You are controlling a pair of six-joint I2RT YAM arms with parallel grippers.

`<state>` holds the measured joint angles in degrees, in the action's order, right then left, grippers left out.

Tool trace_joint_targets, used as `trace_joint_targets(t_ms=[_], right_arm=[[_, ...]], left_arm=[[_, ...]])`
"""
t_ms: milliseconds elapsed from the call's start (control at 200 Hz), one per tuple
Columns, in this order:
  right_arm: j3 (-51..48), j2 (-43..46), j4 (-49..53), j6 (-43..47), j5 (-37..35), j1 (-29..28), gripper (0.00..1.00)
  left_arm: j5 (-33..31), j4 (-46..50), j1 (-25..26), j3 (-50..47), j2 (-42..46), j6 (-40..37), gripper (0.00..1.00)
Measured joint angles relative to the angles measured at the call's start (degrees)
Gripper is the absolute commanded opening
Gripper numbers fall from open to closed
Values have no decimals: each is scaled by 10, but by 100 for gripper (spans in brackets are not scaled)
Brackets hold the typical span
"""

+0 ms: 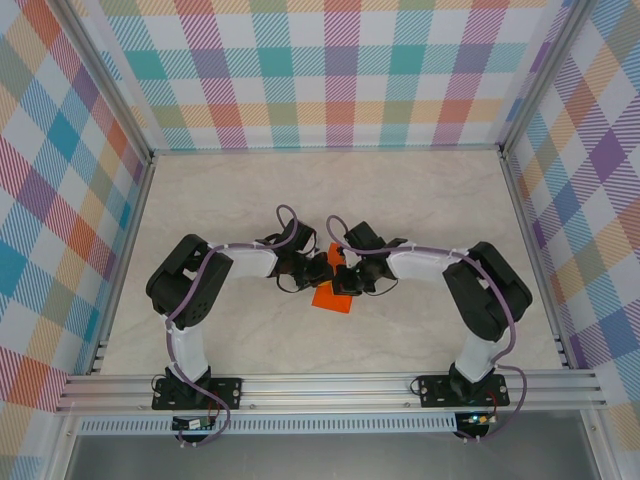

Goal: Fold a paper plane with a square sheet of paper (pick it up from the middle)

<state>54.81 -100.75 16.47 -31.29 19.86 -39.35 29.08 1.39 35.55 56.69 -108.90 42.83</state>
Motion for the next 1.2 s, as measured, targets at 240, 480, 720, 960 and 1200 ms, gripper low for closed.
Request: trace_joint_targets(t_ms=[240, 480, 720, 960, 1200], right_arm=[[1, -19, 3, 5, 3, 2, 0], [-3, -13, 18, 28, 9, 3, 0], [-38, 19, 45, 45, 19, 3, 0], [-68, 44, 57, 50, 23, 3, 0], [-76, 80, 93, 52, 16, 3, 0]], left_arm=[[0, 0, 0, 0, 0, 3, 0], [0, 2, 0, 2, -1, 9, 0], [0, 4, 0, 2, -1, 12, 0], [0, 4, 0, 3, -2, 12, 0], [0, 4, 0, 3, -2, 13, 0]])
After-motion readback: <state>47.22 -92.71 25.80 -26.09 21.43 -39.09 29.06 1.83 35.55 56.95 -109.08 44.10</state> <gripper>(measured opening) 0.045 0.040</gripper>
